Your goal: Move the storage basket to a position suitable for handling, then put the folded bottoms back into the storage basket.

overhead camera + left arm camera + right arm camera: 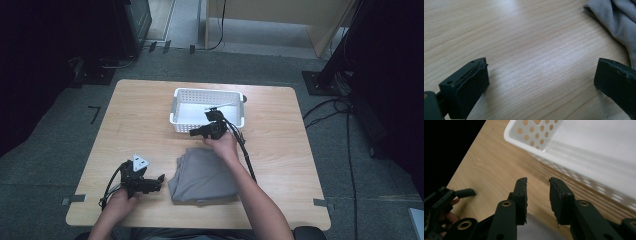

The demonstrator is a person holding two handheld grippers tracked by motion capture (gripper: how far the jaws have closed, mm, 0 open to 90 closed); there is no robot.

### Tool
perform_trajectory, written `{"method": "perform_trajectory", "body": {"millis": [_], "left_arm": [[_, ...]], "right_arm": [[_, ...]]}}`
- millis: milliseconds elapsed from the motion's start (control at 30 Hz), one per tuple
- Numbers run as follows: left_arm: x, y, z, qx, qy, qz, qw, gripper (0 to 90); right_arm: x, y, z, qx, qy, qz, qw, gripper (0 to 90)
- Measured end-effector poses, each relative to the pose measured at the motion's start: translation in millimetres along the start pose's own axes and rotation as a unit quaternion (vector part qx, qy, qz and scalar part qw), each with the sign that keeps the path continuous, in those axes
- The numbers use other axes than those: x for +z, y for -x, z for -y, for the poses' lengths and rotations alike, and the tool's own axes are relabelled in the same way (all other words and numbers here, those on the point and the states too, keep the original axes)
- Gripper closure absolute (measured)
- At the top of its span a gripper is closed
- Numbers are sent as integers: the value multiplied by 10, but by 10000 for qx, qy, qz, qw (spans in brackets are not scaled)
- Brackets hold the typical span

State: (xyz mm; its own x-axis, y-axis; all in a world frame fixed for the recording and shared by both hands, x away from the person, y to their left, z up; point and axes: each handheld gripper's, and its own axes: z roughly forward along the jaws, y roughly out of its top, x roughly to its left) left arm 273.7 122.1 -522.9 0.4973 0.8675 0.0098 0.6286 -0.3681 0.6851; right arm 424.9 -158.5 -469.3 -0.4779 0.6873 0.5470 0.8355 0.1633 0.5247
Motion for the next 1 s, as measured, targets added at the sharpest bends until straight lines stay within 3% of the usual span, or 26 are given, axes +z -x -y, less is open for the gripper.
{"method": "perform_trajectory", "body": {"millis": [167, 700, 1000], "left_arm": [[0, 0, 0, -1, 0, -2, 10000, 0], [0, 0, 0, 2, -1, -1, 10000, 0], [0, 0, 0, 2, 0, -1, 10000, 0]], "right_arm": [[-178, 35, 116, -132, -26, -5, 9999, 557], [-574, 129, 415, -157, 89, 13, 9998, 463], [-756, 192, 598, -113, 86, 59, 9999, 462]]}}
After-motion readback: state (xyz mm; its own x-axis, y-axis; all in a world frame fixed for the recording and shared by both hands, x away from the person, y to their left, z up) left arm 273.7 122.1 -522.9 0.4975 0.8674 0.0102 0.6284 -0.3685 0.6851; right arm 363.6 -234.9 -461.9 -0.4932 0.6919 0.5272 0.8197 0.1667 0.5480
